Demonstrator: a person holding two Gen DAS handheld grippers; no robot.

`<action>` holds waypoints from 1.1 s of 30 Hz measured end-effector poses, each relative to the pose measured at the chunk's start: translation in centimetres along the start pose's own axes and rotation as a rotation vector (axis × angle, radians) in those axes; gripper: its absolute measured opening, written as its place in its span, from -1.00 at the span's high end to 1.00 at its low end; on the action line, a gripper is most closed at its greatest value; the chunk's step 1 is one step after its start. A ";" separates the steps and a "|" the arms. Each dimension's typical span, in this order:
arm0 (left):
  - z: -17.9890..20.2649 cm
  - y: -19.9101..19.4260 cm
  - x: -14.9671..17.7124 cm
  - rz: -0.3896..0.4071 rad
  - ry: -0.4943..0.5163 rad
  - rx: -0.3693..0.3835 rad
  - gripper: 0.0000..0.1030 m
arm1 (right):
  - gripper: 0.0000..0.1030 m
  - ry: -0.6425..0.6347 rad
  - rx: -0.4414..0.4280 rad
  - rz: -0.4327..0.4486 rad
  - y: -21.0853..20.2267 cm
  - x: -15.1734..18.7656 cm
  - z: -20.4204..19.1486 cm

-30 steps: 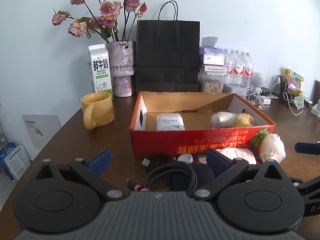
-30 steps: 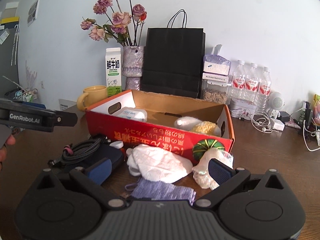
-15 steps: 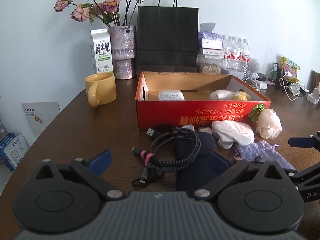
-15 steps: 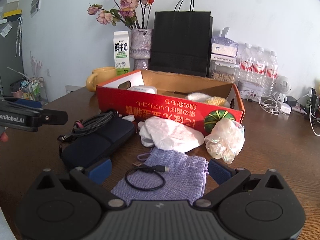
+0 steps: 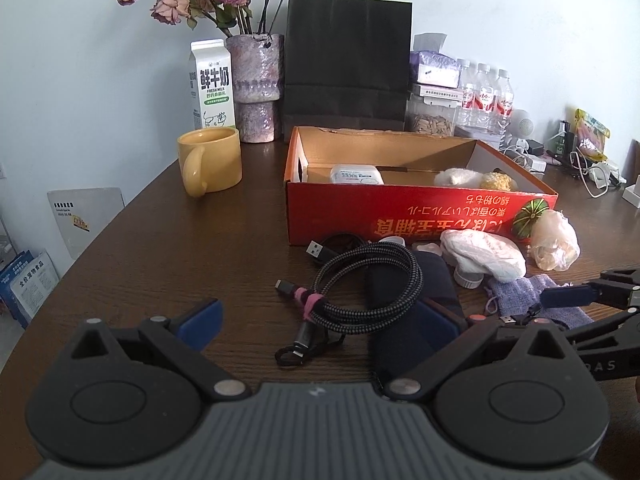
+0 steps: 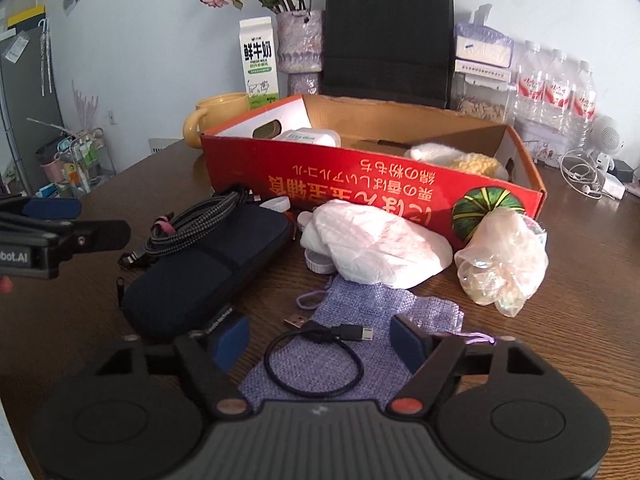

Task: Organize objects
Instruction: 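Reach the right tool to the black USB cable while the left tool reaches the braided cable, then close the right tool on the USB cable while the left tool grasps the braided black cable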

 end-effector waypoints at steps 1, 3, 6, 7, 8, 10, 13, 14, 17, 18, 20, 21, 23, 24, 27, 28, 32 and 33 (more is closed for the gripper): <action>0.0 0.1 0.0 -0.003 0.000 0.000 -1.00 | -0.13 -0.003 0.003 -0.009 0.3 0.0 0.0; -0.1 0.3 0.0 -0.007 0.001 0.001 -1.00 | -0.06 -0.014 0.010 -0.009 0.6 0.1 -0.2; -0.3 0.7 0.0 -0.014 -0.004 -0.001 -1.00 | -0.01 -0.033 0.011 -0.006 0.4 0.3 -0.4; -0.3 0.8 0.0 -0.015 -0.007 0.000 -1.00 | 0.02 -0.042 0.015 -0.003 0.3 0.3 -0.5; -0.3 0.8 0.0 -0.016 -0.008 0.001 -1.00 | 0.03 -0.046 0.017 0.001 0.2 0.4 -0.6; -0.3 1.0 0.0 -0.020 -0.009 0.002 -1.00 | 0.04 -0.041 0.009 0.009 0.0 0.5 -0.5; -0.3 1.3 0.0 -0.026 -0.009 0.003 -1.00 | 0.05 -0.025 0.001 0.029 -0.4 0.4 -0.4; -0.3 1.4 0.0 -0.028 -0.010 0.002 -1.00 | 0.05 -0.020 0.000 0.036 -0.6 0.3 -0.3; -0.3 1.7 0.0 -0.033 -0.012 -0.001 -1.00 | 0.05 -0.013 0.004 0.055 -1.0 0.2 -0.1; -0.2 1.8 -0.1 -0.033 -0.013 0.000 -1.00 | 0.05 -0.010 0.003 0.059 -1.1 0.2 0.0; -0.2 1.9 -0.2 -0.034 -0.012 0.001 -1.00 | 0.05 -0.004 0.002 0.071 -1.4 0.1 0.1; -0.1 2.1 -0.2 -0.036 -0.011 0.002 -1.00 | 0.05 -0.001 0.003 0.078 -1.5 0.0 0.2; 0.0 2.3 -0.4 -0.042 -0.008 0.013 -1.00 | 0.05 0.007 0.003 0.094 -1.8 -0.3 0.4; 0.1 2.5 -0.5 -0.046 -0.006 0.022 -1.00 | 0.05 0.009 0.004 0.103 -2.0 -0.5 0.5; 0.4 3.2 -0.9 -0.063 -0.001 0.039 -1.00 | 0.05 0.016 0.011 0.128 -2.4 -1.0 0.9; 0.5 3.4 -1.1 -0.067 -0.001 0.045 -1.00 | 0.05 0.019 0.014 0.135 -2.5 -1.1 1.1; 1.0 4.3 -1.9 -0.075 -0.005 0.102 -1.00 | 0.05 0.030 0.022 0.157 -2.8 -1.6 1.5; 1.0 4.6 -2.1 -0.076 -0.003 0.115 -1.00 | 0.05 0.032 0.022 0.161 -2.8 -1.7 1.7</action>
Point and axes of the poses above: each gripper's, at about its wrist camera, not at the fingertips, and y roughly the way its jaws point, z to its right, x to its underside, the point moved 5 cm from there along y, roughly the way its jaws point, and after that the axes turned 8 degrees about -z, right-handed, at the moved point
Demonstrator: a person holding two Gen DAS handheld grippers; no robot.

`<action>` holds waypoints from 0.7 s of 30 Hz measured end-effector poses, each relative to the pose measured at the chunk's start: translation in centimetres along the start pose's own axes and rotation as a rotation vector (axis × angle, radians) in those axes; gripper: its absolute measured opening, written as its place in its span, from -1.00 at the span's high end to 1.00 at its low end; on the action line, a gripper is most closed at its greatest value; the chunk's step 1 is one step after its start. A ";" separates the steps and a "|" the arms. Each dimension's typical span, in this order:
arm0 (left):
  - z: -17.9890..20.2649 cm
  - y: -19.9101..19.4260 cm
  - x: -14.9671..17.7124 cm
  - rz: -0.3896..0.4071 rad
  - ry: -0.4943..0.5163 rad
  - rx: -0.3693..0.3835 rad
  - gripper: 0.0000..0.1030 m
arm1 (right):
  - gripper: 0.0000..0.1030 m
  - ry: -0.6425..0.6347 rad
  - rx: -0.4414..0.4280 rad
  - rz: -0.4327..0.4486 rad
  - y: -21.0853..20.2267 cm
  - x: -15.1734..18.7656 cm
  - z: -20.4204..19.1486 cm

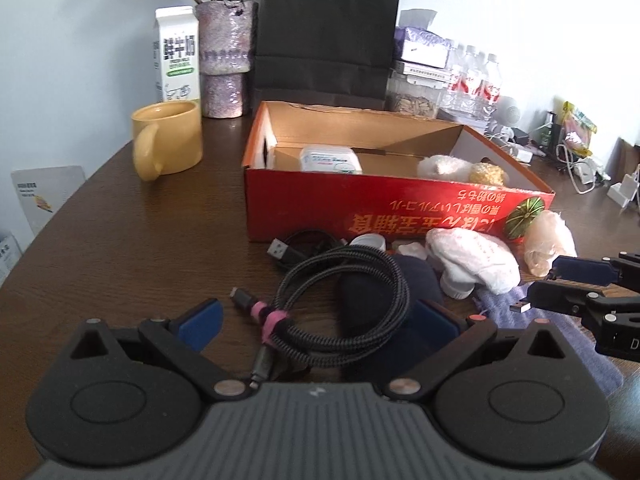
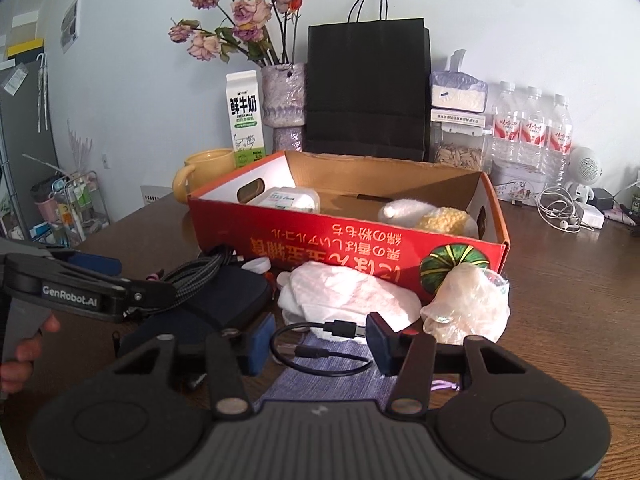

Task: Organize objects
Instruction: 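Close the right tool on the USB cable while the left tool grasps the braided black cable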

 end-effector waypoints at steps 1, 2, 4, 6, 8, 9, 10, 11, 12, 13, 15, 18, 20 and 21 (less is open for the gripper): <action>0.0 0.3 -0.3 -0.005 -0.002 0.005 -1.00 | 0.05 0.002 0.001 0.003 0.0 -0.1 0.1; -0.1 0.7 -0.5 -0.010 -0.004 0.011 -1.00 | 0.05 0.003 0.002 0.006 0.1 -0.2 0.2; -0.2 1.5 -1.0 -0.024 -0.008 0.029 -1.00 | 0.05 0.006 0.002 0.011 0.2 -0.4 0.3; -0.3 2.0 -1.4 -0.029 -0.010 0.044 -1.00 | 0.05 0.009 0.003 0.015 0.3 -0.6 0.4; -0.3 2.6 -1.8 -0.035 0.018 0.052 -1.00 | 0.05 0.010 0.003 0.017 0.5 -0.7 0.5; -0.3 3.0 -1.9 -0.045 0.027 0.054 -1.00 | 0.05 0.012 0.003 0.018 0.6 -0.8 0.6; -0.3 3.3 -2.0 -0.056 0.035 0.060 -1.00 | 0.05 0.013 0.003 0.019 0.6 -0.8 0.7; -0.3 3.8 -2.0 -0.069 0.047 0.068 -1.00 | 0.05 0.014 0.003 0.019 0.7 -0.8 0.7; -0.4 4.0 -2.0 -0.074 0.051 0.079 -1.00 | 0.05 0.016 0.003 0.019 0.8 -0.9 0.8; -0.6 4.2 -1.9 -0.077 0.048 0.091 -1.00 | 0.05 0.019 0.003 0.018 0.9 -0.9 0.9; -1.1 4.7 -1.8 -0.096 0.022 0.131 -1.00 | 0.05 0.023 0.002 0.015 1.2 -0.8 1.1; -1.5 4.9 -1.6 -0.095 0.012 0.168 -1.00 | 0.05 0.029 0.000 0.013 1.4 -0.8 1.2; -1.4 4.8 -1.5 -0.094 0.026 0.171 -1.00 | 0.05 0.030 -0.001 0.013 1.4 -0.7 1.3; -1.4 4.8 -1.4 -0.094 0.030 0.171 -1.00 | 0.05 0.032 -0.002 0.014 1.5 -0.8 1.4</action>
Point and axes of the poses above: each gripper's, at about its wrist camera, not at the fingertips, and y roughly the way its jaws point, z to its right, x to its underside, the point moved 5 cm from there along y, roughly the way its jaws point, and after that the axes turned 8 degrees about -z, right-handed, at the moved point
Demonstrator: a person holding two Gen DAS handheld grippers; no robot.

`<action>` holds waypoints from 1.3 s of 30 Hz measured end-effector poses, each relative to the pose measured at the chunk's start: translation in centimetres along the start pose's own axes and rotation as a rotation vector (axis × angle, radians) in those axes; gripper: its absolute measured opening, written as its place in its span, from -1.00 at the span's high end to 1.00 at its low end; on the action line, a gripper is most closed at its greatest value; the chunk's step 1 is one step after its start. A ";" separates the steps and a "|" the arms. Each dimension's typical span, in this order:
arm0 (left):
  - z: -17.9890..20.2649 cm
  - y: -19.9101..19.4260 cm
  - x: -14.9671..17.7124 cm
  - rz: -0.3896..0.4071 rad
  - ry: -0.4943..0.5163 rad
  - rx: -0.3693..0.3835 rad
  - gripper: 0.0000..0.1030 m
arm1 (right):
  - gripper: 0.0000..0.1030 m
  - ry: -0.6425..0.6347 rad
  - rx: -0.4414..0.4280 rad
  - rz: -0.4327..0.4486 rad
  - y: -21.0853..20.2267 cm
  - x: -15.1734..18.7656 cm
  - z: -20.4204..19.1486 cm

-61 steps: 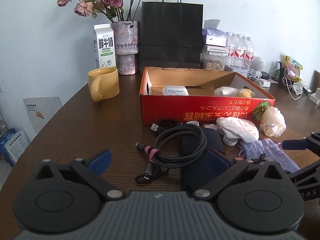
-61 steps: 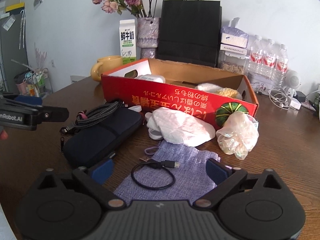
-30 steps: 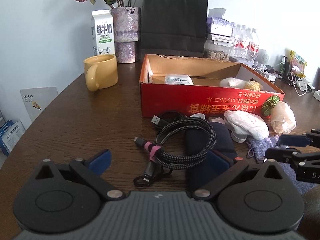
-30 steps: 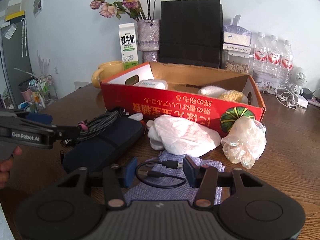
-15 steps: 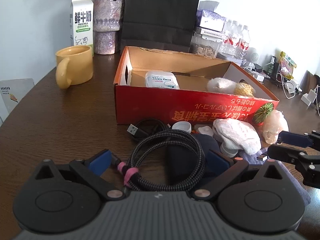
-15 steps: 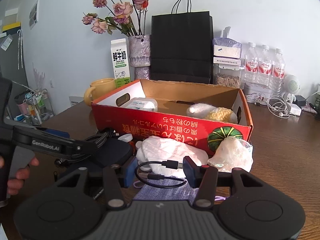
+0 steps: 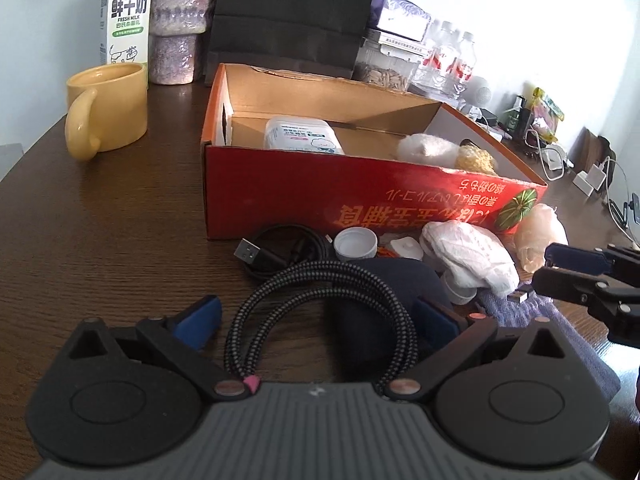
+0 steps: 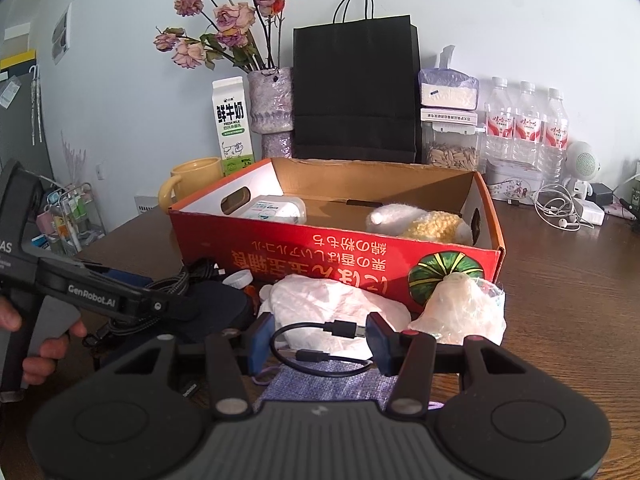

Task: Organize objects
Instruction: 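Close the right tool on the USB cable while the left tool grasps the braided black cable, then carry the braided cable with the left tool while the right tool carries the USB cable to the box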

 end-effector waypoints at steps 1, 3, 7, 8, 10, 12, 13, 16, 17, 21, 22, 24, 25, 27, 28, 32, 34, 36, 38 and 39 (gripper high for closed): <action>0.1 0.0 0.0 -0.001 0.002 -0.002 -0.96 | 0.05 0.002 0.000 0.000 0.0 0.0 0.1; 0.3 -0.4 0.1 0.006 -0.001 0.017 -0.74 | 0.05 0.005 0.001 0.000 0.1 0.1 0.2; 0.4 -0.8 0.3 0.017 -0.021 -0.004 -0.73 | 0.05 0.006 0.001 0.000 0.1 0.2 0.1; 0.5 -1.0 0.4 0.022 -0.025 -0.013 -0.73 | 0.05 0.006 0.001 0.001 0.1 0.2 0.1; 0.6 -1.4 0.4 0.041 -0.029 -0.040 -0.72 | 0.05 0.005 0.000 0.004 0.0 0.2 0.1; 0.7 -2.0 0.4 0.060 -0.029 -0.056 -0.71 | 0.05 0.005 0.000 0.007 -0.1 0.2 0.1; 0.8 -2.3 0.4 0.068 -0.030 -0.055 -0.71 | 0.05 0.005 0.001 0.009 -0.2 0.1 0.1; 1.1 -3.1 0.2 0.085 -0.028 -0.070 -0.70 | 0.05 0.006 0.001 0.016 -0.4 0.1 0.1; 1.3 -3.4 0.1 0.090 -0.024 -0.074 -0.70 | 0.05 0.006 0.001 0.019 -0.5 0.0 0.1; 1.9 -4.4 -0.2 0.114 -0.013 -0.097 -0.70 | 0.05 0.005 -0.001 0.032 -1.0 -0.1 0.0; 2.1 -4.7 -0.3 0.122 -0.010 -0.101 -0.69 | 0.05 0.005 -0.001 0.035 -1.1 -0.2 0.0; 2.4 -5.3 -0.4 0.135 0.000 -0.108 -0.69 | 0.05 0.005 -0.002 0.041 -1.3 -0.3 0.0; 2.6 -5.5 -0.5 0.142 0.005 -0.110 -0.69 | 0.05 0.004 -0.003 0.045 -1.4 -0.4 0.0; 3.1 -6.0 -0.8 0.151 0.017 -0.118 -0.69 | 0.05 0.001 -0.005 0.052 -1.7 -0.5 -0.1; 3.3 -6.2 -0.9 0.156 0.024 -0.118 -0.69 | 0.05 -0.002 -0.005 0.056 -1.8 -0.6 -0.2; 4.0 -6.9 -1.7 0.176 0.044 -0.125 -0.69 | 0.05 -0.011 -0.006 0.073 -2.3 -1.2 -0.4; 4.3 -7.2 -2.3 0.189 0.050 -0.130 -0.69 | 0.05 -0.016 -0.005 0.084 -2.5 -1.7 -0.4; 4.6 -7.4 -2.9 0.202 0.060 -0.134 -0.69 | 0.05 -0.022 -0.005 0.096 -2.6 -2.2 -0.4; 5.0 -7.5 -3.6 0.216 0.068 -0.137 -0.69 | 0.05 -0.031 -0.004 0.108 -2.7 -2.9 -0.5; 5.2 -7.6 -4.1 0.223 0.070 -0.137 -0.69 | 0.05 -0.038 -0.004 0.113 -2.7 -3.2 -0.5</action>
Point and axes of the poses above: each gripper's, at about its wrist camera, not at the fingertips, and y roughly the way its jaws point, z to its right, x to its underside, the point moved 5 cm from there along y, roughly the way its jaws point, and after that the axes turned 8 degrees about -z, right-handed, at the moved point
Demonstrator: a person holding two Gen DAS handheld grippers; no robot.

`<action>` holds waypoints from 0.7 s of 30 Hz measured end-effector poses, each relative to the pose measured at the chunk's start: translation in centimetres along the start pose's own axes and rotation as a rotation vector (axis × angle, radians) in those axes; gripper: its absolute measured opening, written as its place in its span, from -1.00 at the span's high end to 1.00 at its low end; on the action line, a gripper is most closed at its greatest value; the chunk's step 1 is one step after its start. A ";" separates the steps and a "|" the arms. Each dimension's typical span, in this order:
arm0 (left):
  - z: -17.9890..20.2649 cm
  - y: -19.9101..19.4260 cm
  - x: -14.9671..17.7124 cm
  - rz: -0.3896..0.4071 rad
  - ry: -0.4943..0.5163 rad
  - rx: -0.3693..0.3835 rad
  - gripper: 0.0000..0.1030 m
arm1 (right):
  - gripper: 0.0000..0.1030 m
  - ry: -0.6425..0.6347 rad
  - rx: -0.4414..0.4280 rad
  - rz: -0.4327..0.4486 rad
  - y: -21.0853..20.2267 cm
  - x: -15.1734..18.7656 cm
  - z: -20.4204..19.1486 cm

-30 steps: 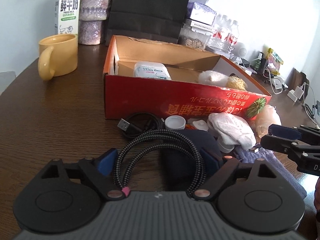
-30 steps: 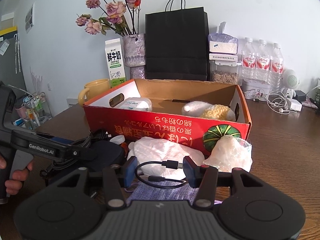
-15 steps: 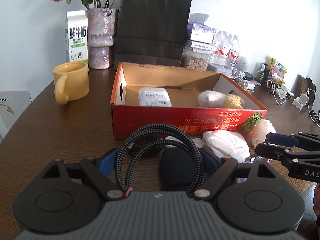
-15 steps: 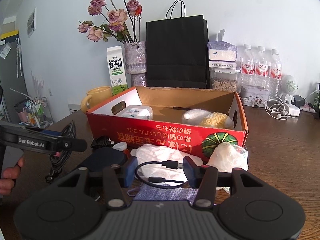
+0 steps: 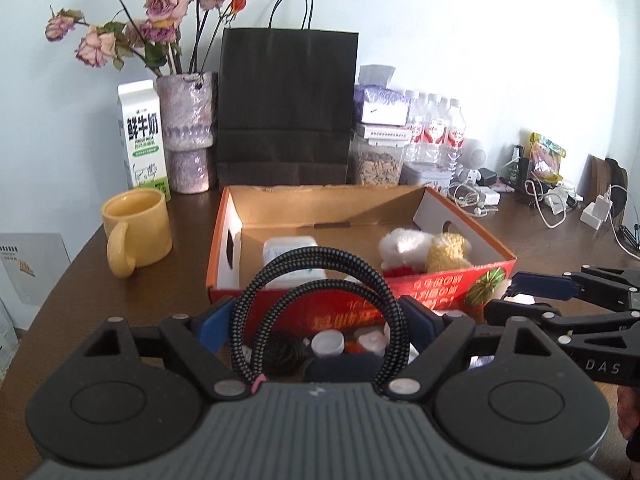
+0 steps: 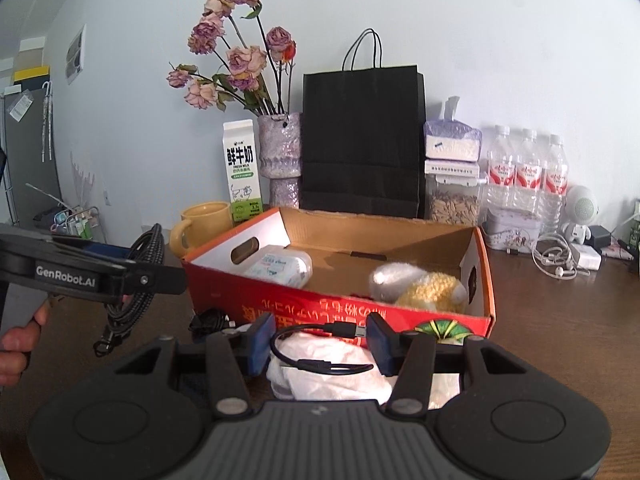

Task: Organize objects
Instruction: 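Carry the braided cable with the left tool while the right tool carries the USB cable to the box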

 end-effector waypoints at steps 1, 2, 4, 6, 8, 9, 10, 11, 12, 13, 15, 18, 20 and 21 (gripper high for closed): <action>0.1 0.1 -0.5 0.007 0.003 -0.001 -0.69 | 0.05 -0.006 0.001 0.005 0.1 -0.4 0.0; 0.3 0.2 -0.9 0.014 0.007 -0.002 -0.69 | 0.05 -0.011 0.001 0.011 0.2 -0.8 0.0; 0.7 0.4 -1.9 0.027 0.021 0.000 -0.69 | 0.05 -0.021 0.002 0.021 0.5 -1.6 0.0; 1.0 0.8 -2.9 0.036 0.043 -0.005 -0.70 | 0.05 -0.036 0.005 0.030 0.9 -2.4 0.0; 1.2 1.4 -3.9 0.045 0.058 -0.012 -0.70 | 0.05 -0.053 0.011 0.037 1.4 -3.2 0.2; 1.3 1.7 -4.4 0.049 0.060 -0.014 -0.70 | 0.05 -0.059 0.013 0.040 1.8 -3.7 0.4; 1.3 2.1 -5.0 0.052 0.060 -0.018 -0.70 | 0.05 -0.063 0.015 0.043 2.1 -4.1 0.5; 1.3 2.5 -5.5 0.054 0.058 -0.021 -0.70 | 0.05 -0.067 0.017 0.046 2.5 -4.6 0.7; 1.3 3.0 -6.1 0.058 0.057 -0.019 -0.70 | 0.05 -0.072 0.020 0.049 3.0 -5.1 0.9; 1.3 3.5 -6.5 0.060 0.053 -0.016 -0.70 | 0.05 -0.076 0.023 0.050 3.5 -5.5 1.2; 1.2 4.5 -7.5 0.067 0.045 -0.011 -0.70 | 0.05 -0.088 0.029 0.046 4.6 -6.4 1.6; 1.3 6.1 -8.7 0.080 0.041 -0.005 -0.70 | 0.05 -0.112 0.039 0.036 6.4 -7.4 2.1; 1.3 7.3 -9.4 0.083 0.034 0.004 -0.70 | 0.04 -0.119 0.041 0.034 7.5 -7.9 2.4; 1.4 8.0 -9.7 0.084 0.029 0.007 -0.70 | 0.04 -0.119 0.042 0.035 8.1 -8.2 2.6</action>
Point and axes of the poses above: each gripper's, at about its wrist camera, not at the fingertips, and y roughly the way its jaws point, z to its right, x to its underside, the point moved 5 cm from there along y, roughly the way its jaws point, and after that the axes turned 8 degrees about -z, right-handed, at the moved point
